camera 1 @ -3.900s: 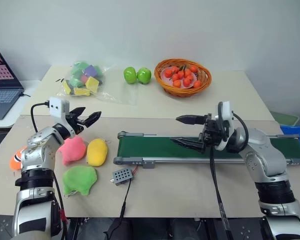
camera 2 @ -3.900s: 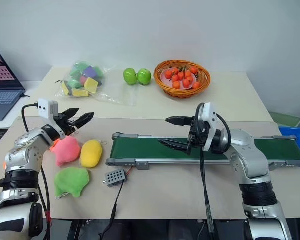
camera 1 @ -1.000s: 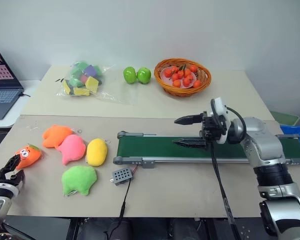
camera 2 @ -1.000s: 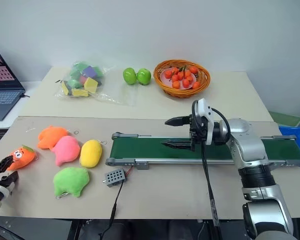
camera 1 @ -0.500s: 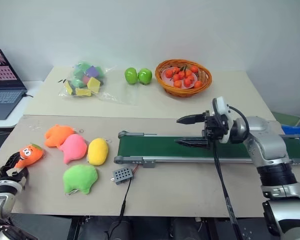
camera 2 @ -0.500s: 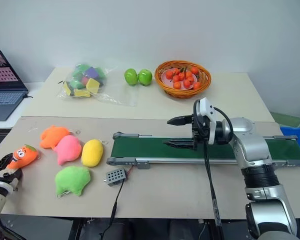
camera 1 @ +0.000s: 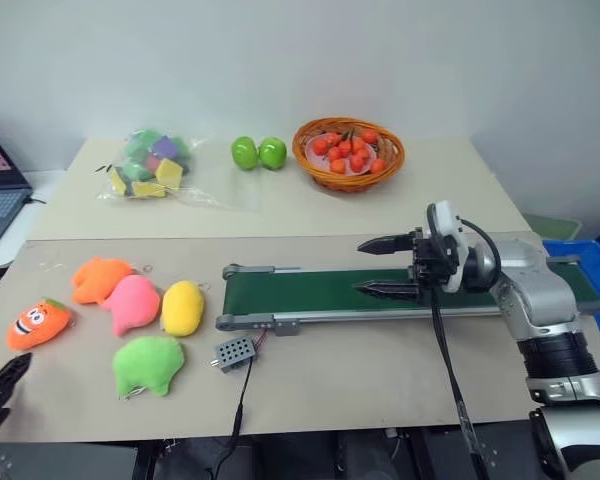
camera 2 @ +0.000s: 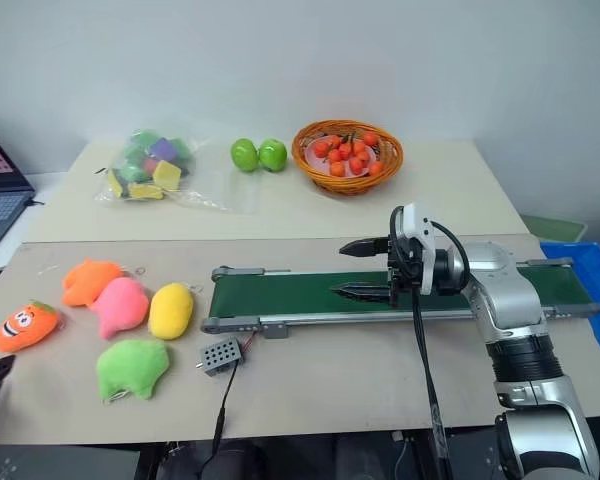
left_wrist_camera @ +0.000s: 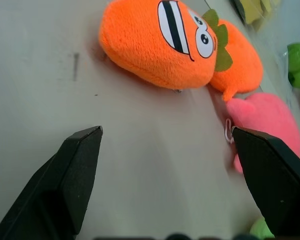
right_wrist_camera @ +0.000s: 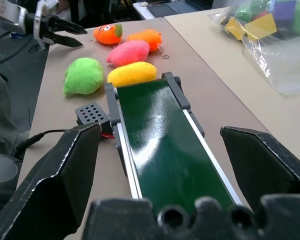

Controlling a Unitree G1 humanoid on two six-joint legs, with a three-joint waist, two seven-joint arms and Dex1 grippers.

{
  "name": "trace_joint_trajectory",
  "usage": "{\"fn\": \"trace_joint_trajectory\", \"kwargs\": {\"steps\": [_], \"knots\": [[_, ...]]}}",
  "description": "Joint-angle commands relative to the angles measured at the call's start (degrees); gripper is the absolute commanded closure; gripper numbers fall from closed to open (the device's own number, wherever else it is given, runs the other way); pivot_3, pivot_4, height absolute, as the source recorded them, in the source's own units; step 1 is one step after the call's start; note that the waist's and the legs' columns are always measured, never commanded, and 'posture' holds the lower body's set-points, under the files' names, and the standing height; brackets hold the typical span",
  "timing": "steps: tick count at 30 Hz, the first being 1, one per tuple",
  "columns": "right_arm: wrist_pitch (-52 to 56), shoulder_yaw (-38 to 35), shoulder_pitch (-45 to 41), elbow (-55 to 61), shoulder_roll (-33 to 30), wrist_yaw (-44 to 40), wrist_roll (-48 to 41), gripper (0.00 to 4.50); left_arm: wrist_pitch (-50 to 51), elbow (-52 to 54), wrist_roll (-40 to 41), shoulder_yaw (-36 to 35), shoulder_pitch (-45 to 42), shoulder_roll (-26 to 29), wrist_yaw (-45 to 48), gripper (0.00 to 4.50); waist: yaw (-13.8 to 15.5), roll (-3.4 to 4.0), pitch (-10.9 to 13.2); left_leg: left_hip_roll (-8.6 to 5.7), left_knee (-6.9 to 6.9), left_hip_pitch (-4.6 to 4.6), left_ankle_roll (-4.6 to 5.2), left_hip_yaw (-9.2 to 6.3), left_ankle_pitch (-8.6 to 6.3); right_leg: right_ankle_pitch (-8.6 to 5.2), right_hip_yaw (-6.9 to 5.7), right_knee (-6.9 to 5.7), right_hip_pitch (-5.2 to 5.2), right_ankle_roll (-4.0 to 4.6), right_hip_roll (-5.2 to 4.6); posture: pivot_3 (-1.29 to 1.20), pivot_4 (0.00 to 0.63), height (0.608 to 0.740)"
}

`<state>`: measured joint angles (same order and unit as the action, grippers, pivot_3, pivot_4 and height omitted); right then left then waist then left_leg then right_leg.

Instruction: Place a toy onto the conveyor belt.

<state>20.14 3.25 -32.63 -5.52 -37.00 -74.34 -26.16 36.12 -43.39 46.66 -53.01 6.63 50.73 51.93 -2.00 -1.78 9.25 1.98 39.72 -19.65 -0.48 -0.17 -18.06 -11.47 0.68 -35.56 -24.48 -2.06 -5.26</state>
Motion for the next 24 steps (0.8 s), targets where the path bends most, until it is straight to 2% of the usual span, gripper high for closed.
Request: {"fn": "trace_joint_trajectory", "kwargs": {"steps": [1, 7, 10, 12, 16, 24], "knots": [[-2.6, 0.1, -2.9, -1.8, 1.6, -0.8, 0.4, 0.0, -7.2, 5.0, -0.3, -5.6, -3.4, 6.7, -1.8, 0.1, 1.1, -0.17, 0.1, 0.01, 0.02, 0.01, -0.01, -0.03, 0.0, -0.02, -0.05, -0.07, 0.0, 0.05, 0.01, 0.0, 0.15, 0.738], [-4.4, 1.3, -5.3, -5.1, 4.2, -2.0, 1.7, 0.0, -25.9, 14.6, -15.9, 3.6, -4.7, 6.3, -9.7, 0.1, 1.4, 0.05, 0.2, -0.06, -0.03, 0.25, -0.05, 0.05, 0.02, -0.06, 0.05, -0.06, 0.19, 0.09, -0.03, 0.0, 0.15, 0.738], [-4.8, 1.6, -5.6, -5.6, 5.0, -2.1, 1.9, 0.0, -28.8, 15.2, -19.1, 9.6, -6.3, 6.0, -6.7, 0.1, 1.2, 0.07, 0.2, -0.03, -0.07, 0.17, -0.05, 0.06, 0.02, -0.12, 0.05, -0.15, 0.05, 0.16, 0.03, 0.0, 0.15, 0.738], [-4.7, 1.5, -5.4, -5.2, 4.9, -2.2, 2.0, 0.0, -30.1, 13.6, -21.9, 14.6, -8.9, 5.1, -6.7, 0.1, 1.1, 0.08, 0.2, -0.03, -0.06, -0.1, -0.04, 0.06, 0.02, -0.12, 0.04, -0.24, -0.17, 0.16, 0.05, 0.0, 0.15, 0.738], [-4.3, 0.8, -4.6, -4.1, 4.1, -1.9, 1.9, 0.0, -29.9, 8.3, -25.0, 20.2, -13.4, 4.3, -7.2, 0.1, 0.8, 0.07, 0.2, -0.05, 0.02, -0.55, -0.04, 0.07, 0.02, -0.1, 0.04, -0.33, -0.58, 0.14, 0.03, 0.0, 0.15, 0.738], [-2.5, -0.9, -1.8, -0.3, 1.8, -0.4, 1.0, 0.0, -32.0, -4.2, -29.5, 25.1, -21.0, 3.6, -9.2, 0.1, 0.9, 0.06, 0.2, -0.06, 0.03, -0.59, -0.03, 0.08, 0.02, -0.09, 0.03, -0.36, -0.65, 0.13, 0.02, 0.0, 0.15, 0.738]]}}
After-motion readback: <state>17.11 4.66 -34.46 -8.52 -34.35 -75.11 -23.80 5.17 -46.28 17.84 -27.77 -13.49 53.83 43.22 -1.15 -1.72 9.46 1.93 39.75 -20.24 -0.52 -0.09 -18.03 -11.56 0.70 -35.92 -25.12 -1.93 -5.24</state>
